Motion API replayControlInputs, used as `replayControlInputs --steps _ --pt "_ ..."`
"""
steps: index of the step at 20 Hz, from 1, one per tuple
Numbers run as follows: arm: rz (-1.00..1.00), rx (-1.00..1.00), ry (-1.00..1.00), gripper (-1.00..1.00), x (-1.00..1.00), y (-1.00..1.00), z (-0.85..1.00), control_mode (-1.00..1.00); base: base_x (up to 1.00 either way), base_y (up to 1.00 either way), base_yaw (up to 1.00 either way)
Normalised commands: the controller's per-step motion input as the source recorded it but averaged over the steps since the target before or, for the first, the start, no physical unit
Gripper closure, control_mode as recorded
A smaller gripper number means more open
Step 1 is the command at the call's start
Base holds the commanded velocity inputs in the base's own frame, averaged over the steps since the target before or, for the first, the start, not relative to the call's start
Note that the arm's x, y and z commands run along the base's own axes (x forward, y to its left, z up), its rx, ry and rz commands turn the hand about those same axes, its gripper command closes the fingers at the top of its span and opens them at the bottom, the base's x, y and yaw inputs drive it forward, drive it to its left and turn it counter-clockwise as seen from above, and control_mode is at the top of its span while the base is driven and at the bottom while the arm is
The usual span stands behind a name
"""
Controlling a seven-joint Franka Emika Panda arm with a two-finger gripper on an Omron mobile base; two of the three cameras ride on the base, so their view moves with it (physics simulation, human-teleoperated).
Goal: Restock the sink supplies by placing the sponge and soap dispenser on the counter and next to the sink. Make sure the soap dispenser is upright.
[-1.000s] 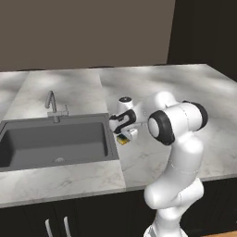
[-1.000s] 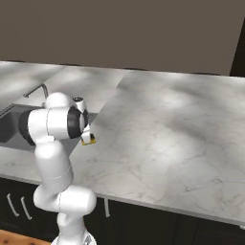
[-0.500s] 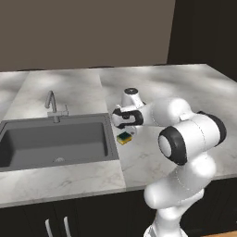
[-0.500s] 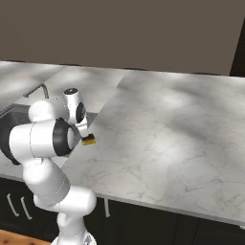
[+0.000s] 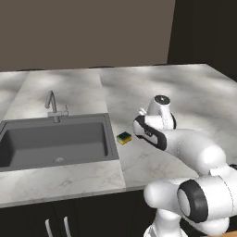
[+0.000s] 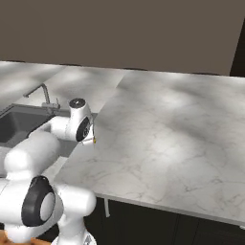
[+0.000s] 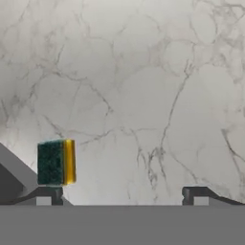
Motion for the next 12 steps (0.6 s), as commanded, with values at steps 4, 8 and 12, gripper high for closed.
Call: replayControlInputs --steps 4,8,12 --pt "-0.09 0.08 -0.11 -1.0 -1.0 -0.83 0.02 -1.0 0.0 0.0 0.0" --pt "-0.07 0.03 -0.1 -1.0 -0.89 -0.74 0.0 -1.0 0.0 0.0 0.0" --pt "0.0 0.0 -0.07 -1.0 -0.59 -0.55 0.0 -1.0 0.0 0.0 0.0"
